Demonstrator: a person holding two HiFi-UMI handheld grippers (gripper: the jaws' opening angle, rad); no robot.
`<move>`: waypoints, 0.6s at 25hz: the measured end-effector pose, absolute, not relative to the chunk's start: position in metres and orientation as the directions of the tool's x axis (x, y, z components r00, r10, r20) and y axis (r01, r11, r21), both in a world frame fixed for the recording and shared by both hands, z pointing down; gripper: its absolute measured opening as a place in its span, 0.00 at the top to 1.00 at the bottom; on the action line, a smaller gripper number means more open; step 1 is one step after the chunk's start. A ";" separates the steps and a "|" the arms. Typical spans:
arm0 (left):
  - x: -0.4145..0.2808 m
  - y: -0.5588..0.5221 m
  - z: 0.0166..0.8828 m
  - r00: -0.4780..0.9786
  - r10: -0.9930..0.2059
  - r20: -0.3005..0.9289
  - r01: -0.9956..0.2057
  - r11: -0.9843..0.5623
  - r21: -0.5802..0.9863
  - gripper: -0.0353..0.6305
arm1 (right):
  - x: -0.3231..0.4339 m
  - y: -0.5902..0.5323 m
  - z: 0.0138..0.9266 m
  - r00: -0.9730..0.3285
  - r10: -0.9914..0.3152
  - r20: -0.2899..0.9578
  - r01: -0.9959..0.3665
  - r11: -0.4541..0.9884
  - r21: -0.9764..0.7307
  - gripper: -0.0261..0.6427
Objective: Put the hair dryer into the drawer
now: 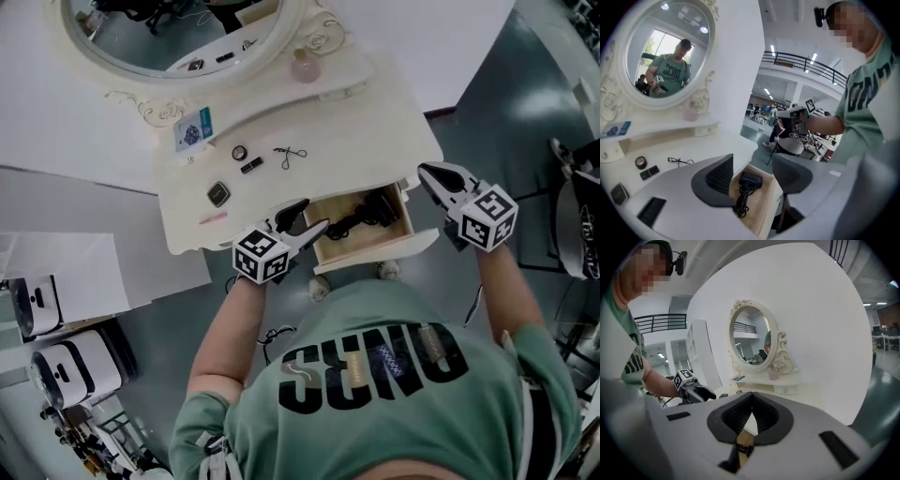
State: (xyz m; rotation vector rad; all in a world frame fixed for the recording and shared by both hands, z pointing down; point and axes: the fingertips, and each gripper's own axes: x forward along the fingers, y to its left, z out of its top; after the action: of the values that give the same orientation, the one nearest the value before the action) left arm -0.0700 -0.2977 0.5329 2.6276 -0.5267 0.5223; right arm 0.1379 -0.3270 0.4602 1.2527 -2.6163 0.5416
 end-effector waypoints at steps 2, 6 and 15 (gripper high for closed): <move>-0.094 -0.301 0.500 0.862 -0.351 0.366 -0.465 -0.836 0.291 0.58 | 0.125 -0.328 0.444 -0.634 -0.708 0.313 -0.773 0.591 -0.229 0.97; -0.137 -0.299 0.435 0.859 -0.462 0.220 -0.509 -0.820 0.263 0.67 | 0.100 -0.330 0.411 -0.652 -0.701 0.289 -0.758 0.618 -0.209 0.97; -0.226 -0.279 0.336 0.757 -0.650 -0.071 -0.614 -0.744 0.264 0.88 | 0.037 -0.325 0.347 -0.708 -0.671 0.220 -0.705 0.692 -0.158 0.97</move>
State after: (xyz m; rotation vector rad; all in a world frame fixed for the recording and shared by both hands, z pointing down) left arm -0.2263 -0.2789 0.3365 2.7296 -0.9956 -0.2334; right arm 0.0367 -0.3251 0.3475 1.1271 -2.7543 0.3478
